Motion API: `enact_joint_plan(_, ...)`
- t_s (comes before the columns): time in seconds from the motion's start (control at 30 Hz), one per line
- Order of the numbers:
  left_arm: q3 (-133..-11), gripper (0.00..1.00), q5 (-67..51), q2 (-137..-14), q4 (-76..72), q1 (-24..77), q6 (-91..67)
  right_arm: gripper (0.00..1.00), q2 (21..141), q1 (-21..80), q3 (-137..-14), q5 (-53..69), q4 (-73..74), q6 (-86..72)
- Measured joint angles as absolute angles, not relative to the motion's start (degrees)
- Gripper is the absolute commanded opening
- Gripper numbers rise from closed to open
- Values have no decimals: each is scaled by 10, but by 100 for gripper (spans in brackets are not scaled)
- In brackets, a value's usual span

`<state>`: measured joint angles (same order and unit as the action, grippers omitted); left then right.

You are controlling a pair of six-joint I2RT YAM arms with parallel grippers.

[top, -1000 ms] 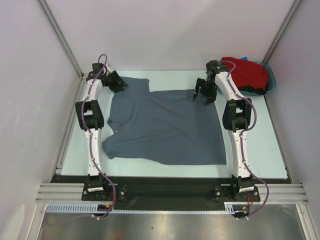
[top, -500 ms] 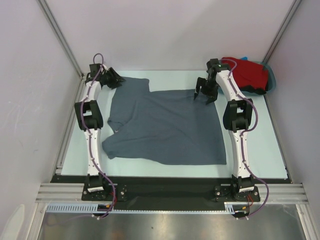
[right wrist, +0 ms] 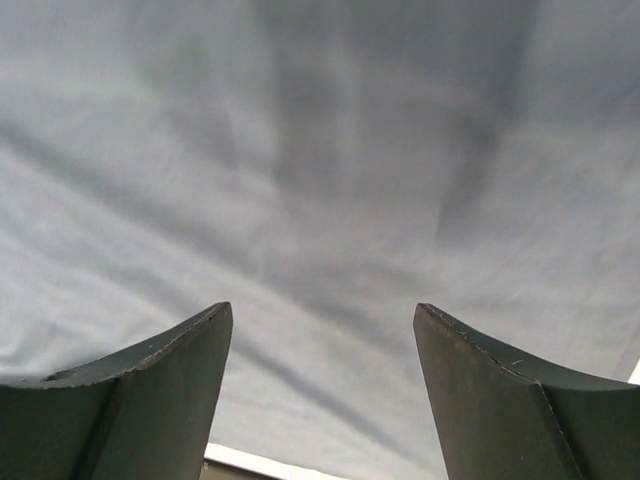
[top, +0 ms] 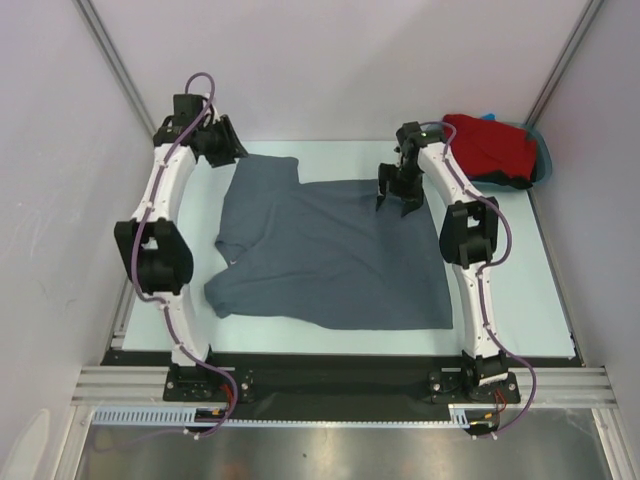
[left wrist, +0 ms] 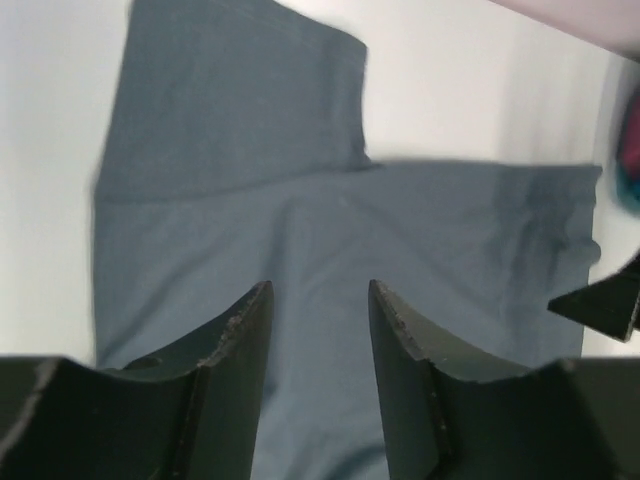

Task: Fold and stack the t-shirts
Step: Flatten the tshirt out

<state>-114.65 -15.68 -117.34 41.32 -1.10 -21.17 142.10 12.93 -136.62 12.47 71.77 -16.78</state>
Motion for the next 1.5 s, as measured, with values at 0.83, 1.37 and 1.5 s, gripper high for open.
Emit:
enact_joint_plan(0.83,-676,27,15,-618,755,141,-414,76,1239,255,-1252,191,765,-168)
enact_joint_plan(1.37,-634,30,13,-715,770,167,-342,74,1234,315,-1249,253,765,-169)
enact_joint_plan(1.5,-597,31,-4,-741,768,176,-318,73,1234,360,-1249,228,765,-169)
